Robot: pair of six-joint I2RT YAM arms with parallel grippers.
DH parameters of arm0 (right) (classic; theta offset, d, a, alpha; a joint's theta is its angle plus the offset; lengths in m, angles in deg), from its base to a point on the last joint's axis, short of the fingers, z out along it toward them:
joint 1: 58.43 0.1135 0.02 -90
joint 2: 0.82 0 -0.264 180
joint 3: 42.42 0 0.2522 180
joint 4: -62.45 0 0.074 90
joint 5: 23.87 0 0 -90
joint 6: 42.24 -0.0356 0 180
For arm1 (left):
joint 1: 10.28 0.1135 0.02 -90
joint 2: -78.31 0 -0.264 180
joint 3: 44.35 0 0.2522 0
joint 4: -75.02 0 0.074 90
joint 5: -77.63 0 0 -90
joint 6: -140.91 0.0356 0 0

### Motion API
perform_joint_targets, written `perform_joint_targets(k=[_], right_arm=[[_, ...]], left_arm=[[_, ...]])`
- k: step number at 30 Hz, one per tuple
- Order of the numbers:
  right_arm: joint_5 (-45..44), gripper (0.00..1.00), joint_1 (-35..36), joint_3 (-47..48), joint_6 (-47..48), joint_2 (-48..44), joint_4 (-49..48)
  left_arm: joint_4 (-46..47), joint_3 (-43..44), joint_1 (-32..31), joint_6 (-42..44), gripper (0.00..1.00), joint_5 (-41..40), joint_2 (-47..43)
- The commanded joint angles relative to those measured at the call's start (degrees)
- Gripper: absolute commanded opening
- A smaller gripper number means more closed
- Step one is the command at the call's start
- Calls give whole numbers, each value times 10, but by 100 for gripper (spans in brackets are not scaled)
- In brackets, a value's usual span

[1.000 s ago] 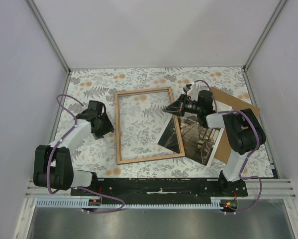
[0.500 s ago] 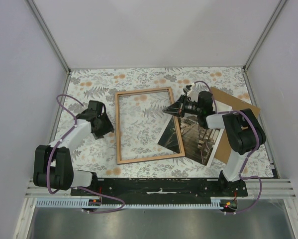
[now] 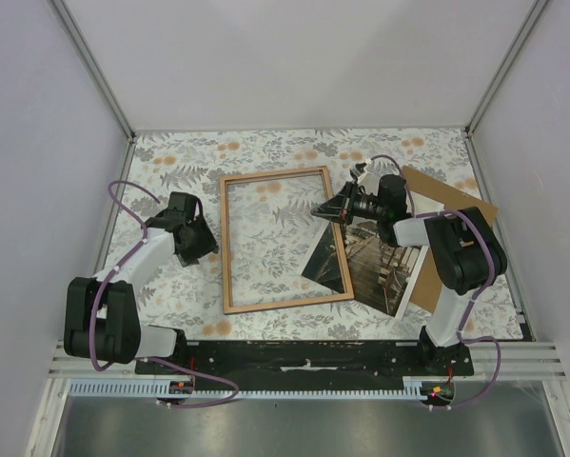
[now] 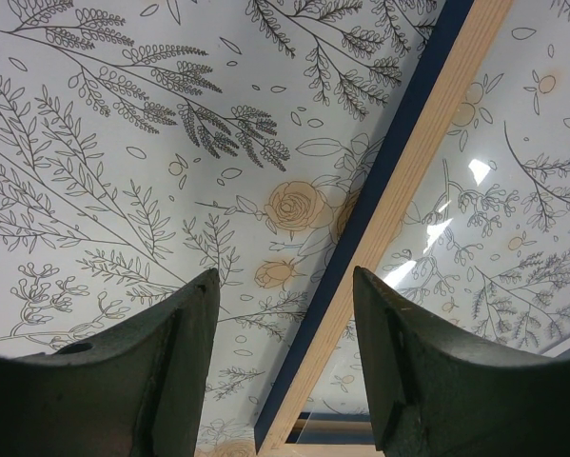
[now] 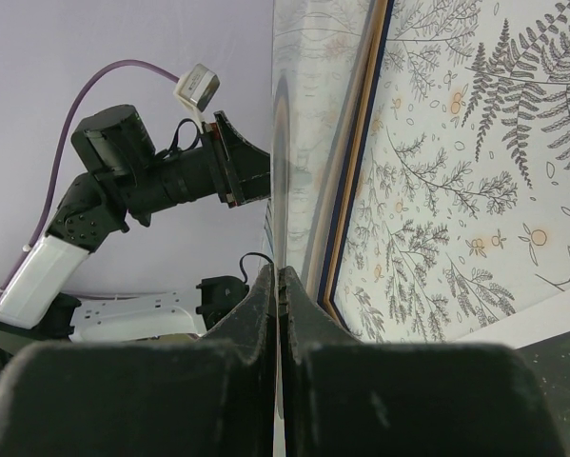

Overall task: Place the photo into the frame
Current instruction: Place the glass panel at the frame body.

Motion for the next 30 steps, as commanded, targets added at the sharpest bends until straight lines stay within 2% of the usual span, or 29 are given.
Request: perform_joint_targets(k=[1,24,30], right_arm=[[14,0,-1,18,7,13,-40],[15,0,-1,31,12,31,-47],[17,0,-1,31,5,39,-60]], left_arm=[[13,-1,4,22,64,6,2],[14,-9,3,23,64,20,46],[17,-15,3,19,64,24,31]])
